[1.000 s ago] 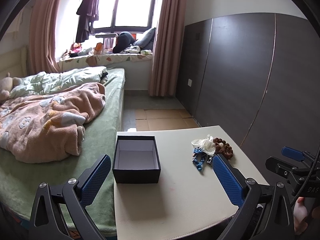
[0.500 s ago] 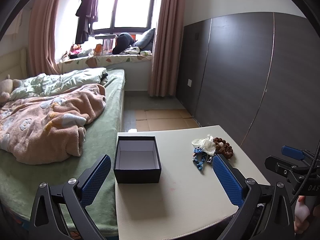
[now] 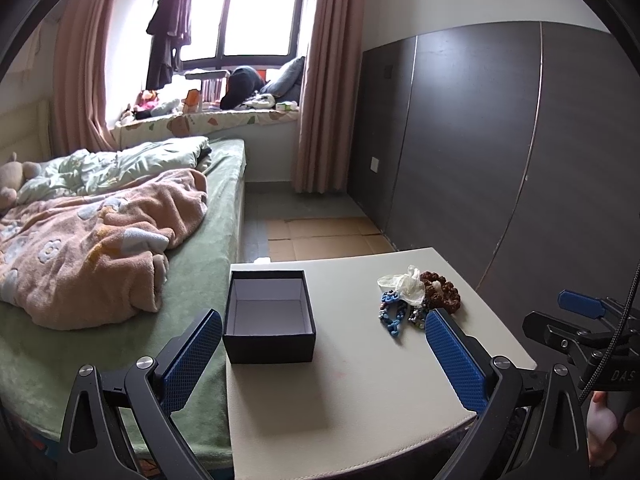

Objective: Organize jewelry
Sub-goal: 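Move both tools toward the jewelry pile on the table, then close the right gripper on the brown wooden bead bracelet and lift it, then carry the brown bead bracelet over the black box and release it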

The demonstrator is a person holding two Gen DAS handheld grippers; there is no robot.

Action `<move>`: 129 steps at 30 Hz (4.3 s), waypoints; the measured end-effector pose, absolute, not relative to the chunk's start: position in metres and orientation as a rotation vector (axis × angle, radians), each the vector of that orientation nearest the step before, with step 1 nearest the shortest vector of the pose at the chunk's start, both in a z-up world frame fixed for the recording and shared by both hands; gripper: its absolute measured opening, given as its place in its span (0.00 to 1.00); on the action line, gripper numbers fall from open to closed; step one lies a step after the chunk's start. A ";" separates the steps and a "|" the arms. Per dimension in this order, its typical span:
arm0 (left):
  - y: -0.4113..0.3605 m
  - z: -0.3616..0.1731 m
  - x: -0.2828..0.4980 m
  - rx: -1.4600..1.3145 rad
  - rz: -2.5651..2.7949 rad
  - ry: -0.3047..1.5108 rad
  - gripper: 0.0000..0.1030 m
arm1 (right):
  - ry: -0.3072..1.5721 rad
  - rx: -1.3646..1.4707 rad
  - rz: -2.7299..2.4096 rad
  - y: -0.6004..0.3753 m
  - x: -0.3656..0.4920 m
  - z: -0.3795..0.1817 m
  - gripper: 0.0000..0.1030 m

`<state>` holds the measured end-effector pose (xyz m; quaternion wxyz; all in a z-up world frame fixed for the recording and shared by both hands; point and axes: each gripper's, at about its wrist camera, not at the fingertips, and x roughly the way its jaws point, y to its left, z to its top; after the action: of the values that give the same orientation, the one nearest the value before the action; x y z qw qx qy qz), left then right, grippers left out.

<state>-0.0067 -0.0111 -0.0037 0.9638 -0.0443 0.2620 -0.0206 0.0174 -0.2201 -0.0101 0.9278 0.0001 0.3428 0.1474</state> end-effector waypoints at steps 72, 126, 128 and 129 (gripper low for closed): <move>-0.095 -0.081 0.209 -0.166 -0.362 0.924 0.50 | 1.038 0.778 0.133 -0.350 0.172 -0.122 0.55; -0.001 -0.020 0.153 -0.297 -0.310 0.699 0.01 | 0.858 0.604 0.171 -0.314 0.167 -0.086 0.18; 0.008 -0.017 0.147 -0.304 -0.303 0.687 0.01 | 0.836 0.597 0.190 -0.307 0.162 -0.079 0.18; 0.013 -0.015 0.144 -0.308 -0.294 0.679 0.01 | 0.825 0.591 0.198 -0.304 0.160 -0.076 0.18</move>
<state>0.1442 0.0129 -0.0146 0.9208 -0.1500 0.3303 -0.1431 0.1604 -0.3043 -0.0757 0.8692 0.2827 0.3945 0.0948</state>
